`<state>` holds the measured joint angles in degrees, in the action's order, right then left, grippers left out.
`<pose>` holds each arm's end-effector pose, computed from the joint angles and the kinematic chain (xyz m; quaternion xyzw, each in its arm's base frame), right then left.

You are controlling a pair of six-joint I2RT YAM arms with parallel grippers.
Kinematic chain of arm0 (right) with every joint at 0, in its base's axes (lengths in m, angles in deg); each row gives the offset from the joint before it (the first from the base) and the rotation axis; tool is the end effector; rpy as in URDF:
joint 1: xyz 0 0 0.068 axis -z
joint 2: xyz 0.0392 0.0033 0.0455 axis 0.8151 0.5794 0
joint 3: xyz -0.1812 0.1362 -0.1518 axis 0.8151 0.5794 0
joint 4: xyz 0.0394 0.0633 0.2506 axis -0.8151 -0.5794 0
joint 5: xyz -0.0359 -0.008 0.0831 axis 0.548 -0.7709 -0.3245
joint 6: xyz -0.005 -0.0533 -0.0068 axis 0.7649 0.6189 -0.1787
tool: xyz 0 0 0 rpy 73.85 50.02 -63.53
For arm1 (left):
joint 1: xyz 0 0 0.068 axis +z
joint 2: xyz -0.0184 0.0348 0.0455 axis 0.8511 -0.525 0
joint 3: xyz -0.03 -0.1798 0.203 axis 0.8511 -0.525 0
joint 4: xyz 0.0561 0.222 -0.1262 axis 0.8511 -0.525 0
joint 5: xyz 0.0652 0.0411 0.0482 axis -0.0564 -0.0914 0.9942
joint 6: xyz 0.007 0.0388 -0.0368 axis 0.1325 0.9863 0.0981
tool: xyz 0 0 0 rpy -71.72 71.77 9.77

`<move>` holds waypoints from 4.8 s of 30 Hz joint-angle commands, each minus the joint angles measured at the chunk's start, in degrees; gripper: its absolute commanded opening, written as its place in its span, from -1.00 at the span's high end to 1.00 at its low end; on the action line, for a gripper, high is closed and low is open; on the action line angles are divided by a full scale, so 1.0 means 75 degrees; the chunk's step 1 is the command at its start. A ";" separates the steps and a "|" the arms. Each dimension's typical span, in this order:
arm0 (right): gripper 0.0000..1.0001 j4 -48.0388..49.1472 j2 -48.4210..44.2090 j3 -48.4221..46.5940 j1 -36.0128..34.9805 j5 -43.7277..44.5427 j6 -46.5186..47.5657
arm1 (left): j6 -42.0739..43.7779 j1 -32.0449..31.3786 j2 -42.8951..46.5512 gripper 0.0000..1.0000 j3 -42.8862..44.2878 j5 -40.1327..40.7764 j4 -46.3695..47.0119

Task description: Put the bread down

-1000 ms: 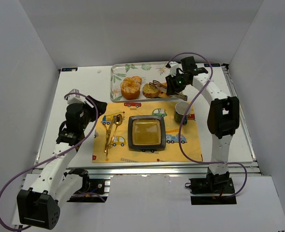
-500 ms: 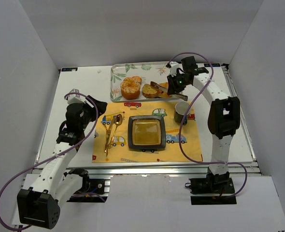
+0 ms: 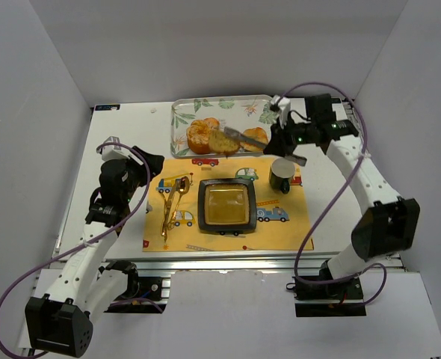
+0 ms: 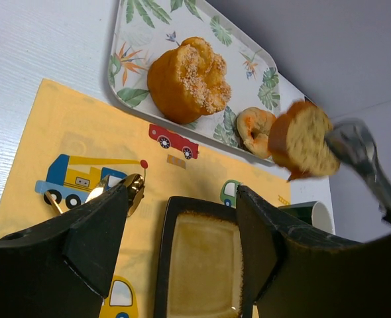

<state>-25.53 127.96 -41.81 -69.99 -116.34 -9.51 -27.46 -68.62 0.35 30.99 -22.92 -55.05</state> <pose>0.3403 0.1160 0.3560 -0.4049 0.7715 0.2654 0.4128 0.2033 -0.0363 0.2882 -0.2274 0.7740 -0.2557 0.5328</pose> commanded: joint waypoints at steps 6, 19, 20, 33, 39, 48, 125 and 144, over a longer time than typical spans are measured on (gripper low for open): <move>1.00 -0.0939 -0.1481 0.2708 -0.0349 -0.0649 0.1994 | -0.0064 -0.0012 0.0128 -0.50 0.0101 -0.0001 0.0188; 0.10 -0.0108 -0.1565 0.2910 -0.0630 -0.0192 0.1784 | -0.0087 -0.0012 0.0221 -0.50 0.0113 0.0011 0.0153; 0.09 -0.0060 -0.1553 0.2839 -0.0630 -0.0203 0.1761 | -0.0110 -0.0012 0.0279 -0.50 0.0090 0.0034 0.0153; 0.29 0.2353 0.0601 0.0614 -0.0607 0.0828 -0.2970 | -0.0122 -0.0012 0.0256 -0.51 0.0124 -0.0001 0.0118; 0.17 0.2998 0.2078 -0.0582 -0.0619 0.0804 -0.5571 | -0.0169 -0.0012 0.0291 -0.50 0.0230 0.0069 -0.0046; 0.01 0.3280 0.2865 -0.1204 -0.0595 0.0887 -0.6150 | -0.0439 -0.0012 0.0549 -0.50 0.0030 0.0351 -0.0022; 0.00 -0.0845 -0.1354 0.2792 0.0389 -0.1797 -0.0056 | -0.0333 -0.0012 0.0854 -0.51 -0.0168 0.0011 0.0189; 1.00 0.0370 -0.1845 0.1901 0.1641 -0.1612 -0.0570 | -0.0403 -0.0012 0.0644 0.85 -0.0192 -0.0561 0.0563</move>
<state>-30.52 118.08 -24.24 -60.66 -129.28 -11.30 -30.89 -68.62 5.84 29.55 -23.71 -53.34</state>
